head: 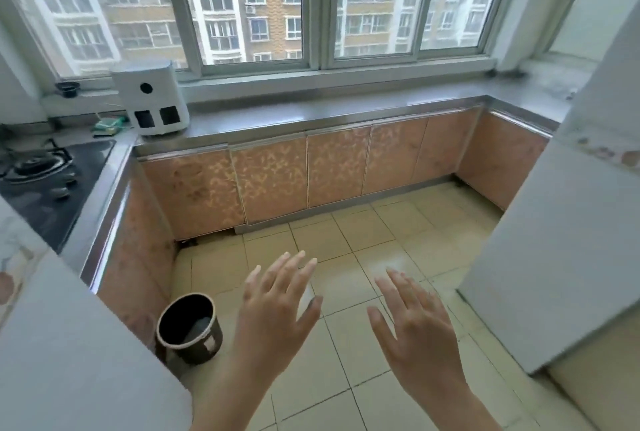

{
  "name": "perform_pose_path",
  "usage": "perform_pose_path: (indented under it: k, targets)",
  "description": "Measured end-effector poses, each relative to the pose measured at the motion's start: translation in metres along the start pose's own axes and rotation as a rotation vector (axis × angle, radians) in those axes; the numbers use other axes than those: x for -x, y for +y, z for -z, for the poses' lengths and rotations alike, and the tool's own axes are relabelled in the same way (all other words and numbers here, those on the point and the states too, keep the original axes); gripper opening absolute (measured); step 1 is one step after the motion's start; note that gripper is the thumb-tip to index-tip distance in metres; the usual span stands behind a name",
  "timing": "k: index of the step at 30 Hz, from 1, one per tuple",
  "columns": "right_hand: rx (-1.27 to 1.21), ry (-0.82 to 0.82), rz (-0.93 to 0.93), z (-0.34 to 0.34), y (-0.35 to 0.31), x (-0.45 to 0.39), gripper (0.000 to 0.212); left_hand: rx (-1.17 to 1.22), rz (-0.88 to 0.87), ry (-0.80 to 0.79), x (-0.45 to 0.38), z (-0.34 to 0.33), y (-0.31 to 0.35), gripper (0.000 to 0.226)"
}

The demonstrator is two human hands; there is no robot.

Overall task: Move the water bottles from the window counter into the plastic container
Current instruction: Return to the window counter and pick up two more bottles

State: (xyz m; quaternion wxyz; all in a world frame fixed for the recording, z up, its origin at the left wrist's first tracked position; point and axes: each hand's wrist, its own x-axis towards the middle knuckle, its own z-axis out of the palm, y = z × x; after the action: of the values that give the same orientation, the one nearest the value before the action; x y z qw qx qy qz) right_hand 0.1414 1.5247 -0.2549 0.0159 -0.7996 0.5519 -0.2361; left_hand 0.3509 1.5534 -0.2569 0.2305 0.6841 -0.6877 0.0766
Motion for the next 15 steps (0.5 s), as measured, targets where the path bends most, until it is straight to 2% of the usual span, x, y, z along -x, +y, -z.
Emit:
perform_pose_path:
  k: [8, 15]
  targets:
    - [0.052, 0.059, -0.212, -0.009, 0.066, -0.076, 0.049, 0.086, -0.193, -0.064, -0.129, -0.063, 0.024, 0.052]
    - [0.044, 0.045, -0.301, -0.035, 0.149, -0.171, 0.055, 0.132, -0.253, -0.094, -0.248, -0.136, 0.056, 0.052]
